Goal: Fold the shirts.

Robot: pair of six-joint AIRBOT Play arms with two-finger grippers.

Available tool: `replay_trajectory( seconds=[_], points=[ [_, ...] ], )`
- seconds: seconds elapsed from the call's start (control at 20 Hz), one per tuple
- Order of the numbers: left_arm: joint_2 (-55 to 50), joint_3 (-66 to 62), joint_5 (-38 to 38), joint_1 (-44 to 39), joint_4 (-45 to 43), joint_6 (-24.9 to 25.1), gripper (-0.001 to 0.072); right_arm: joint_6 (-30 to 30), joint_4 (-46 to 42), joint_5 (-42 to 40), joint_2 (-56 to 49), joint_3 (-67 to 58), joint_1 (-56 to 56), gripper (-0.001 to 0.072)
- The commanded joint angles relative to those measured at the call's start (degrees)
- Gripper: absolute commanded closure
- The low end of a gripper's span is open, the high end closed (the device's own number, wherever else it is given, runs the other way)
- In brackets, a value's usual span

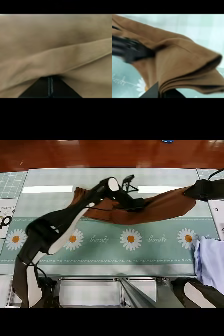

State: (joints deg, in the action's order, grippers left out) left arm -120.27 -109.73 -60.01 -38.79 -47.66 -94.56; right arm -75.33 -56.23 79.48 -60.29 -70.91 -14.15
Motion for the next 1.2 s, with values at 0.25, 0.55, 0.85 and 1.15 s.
replay_trajectory(
  seconds=[0.25,0.55,0.85,1.15],
  points=[
    [-1.22,-5.90,-3.45,-1.25,3.56,-1.11,0.0689,-0.48,1.01,0.00,1.11,0.70,-0.02,0.0683],
    [15.78,2.25,-11.34,12.02,-16.46,-0.26,0.0688,-2.16,7.37,-5.79,-1.99,-1.97,7.74,0.0683],
    [48.02,36.94,0.15,25.49,-17.51,5.40,0.0688,-5.31,10.78,-14.19,-20.63,-15.06,26.40,0.0683],
    [72.19,64.50,0.59,36.81,-17.49,8.39,0.0688,-9.33,11.34,-17.11,-41.40,-31.52,37.27,0.0683]
  ],
)
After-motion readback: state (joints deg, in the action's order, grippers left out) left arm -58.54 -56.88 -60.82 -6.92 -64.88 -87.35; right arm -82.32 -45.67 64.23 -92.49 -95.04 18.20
